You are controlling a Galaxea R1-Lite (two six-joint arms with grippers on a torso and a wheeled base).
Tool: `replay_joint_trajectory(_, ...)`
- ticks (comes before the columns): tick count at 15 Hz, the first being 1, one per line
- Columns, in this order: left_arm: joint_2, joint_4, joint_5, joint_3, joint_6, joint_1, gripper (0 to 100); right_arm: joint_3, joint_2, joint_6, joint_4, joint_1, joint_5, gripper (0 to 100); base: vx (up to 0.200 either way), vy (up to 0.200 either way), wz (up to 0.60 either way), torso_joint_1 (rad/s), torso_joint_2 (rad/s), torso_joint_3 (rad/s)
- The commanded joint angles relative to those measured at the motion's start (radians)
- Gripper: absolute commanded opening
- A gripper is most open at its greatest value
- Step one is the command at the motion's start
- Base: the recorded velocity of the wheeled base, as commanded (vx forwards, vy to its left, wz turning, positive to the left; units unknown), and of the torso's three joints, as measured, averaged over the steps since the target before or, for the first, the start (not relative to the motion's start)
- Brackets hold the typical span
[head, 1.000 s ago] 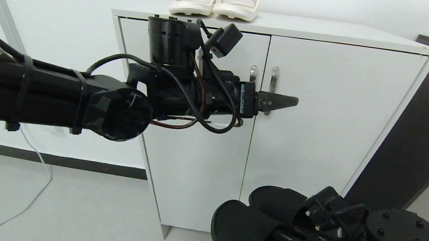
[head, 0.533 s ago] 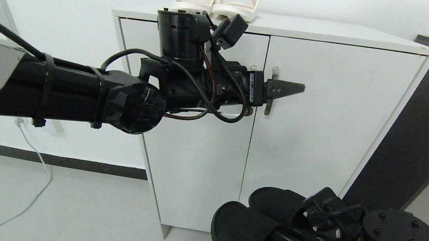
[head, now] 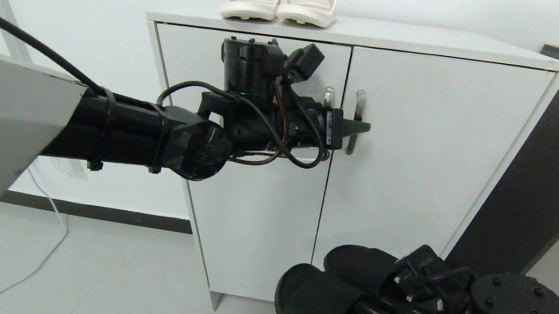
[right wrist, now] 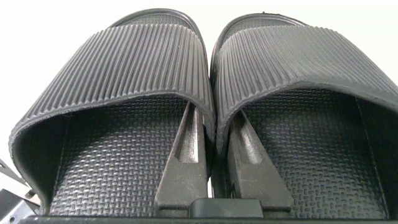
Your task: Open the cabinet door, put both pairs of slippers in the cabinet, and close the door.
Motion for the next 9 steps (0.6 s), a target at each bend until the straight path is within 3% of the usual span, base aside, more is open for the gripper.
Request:
replay_joint_trajectory(1, -0.034, -0.004, -0.007, 0.033, 0.000, -0.002, 0, 0.000, 0.002, 0.001, -0.001, 0.000, 0.000, 0, 0.000, 0.000, 0.00, 0.000, 0.00, 0.000)
replay_joint_trajectory(5, -0.140, -0.036, -0.007, 0.191, 0.001, -0.032, 0, 0.020, -0.007, 0.004, -0.002, 0.002, 0.080, 0, 0.000, 0.000, 0.00, 0.000, 0.00, 0.000)
replay_joint_trajectory(9, -0.241, -0.046, -0.005, 0.300, 0.001, -0.068, 0, 0.024, -0.010, 0.004, -0.018, 0.003, 0.088, 0, 0.000, 0.000, 0.00, 0.000, 0.00, 0.000)
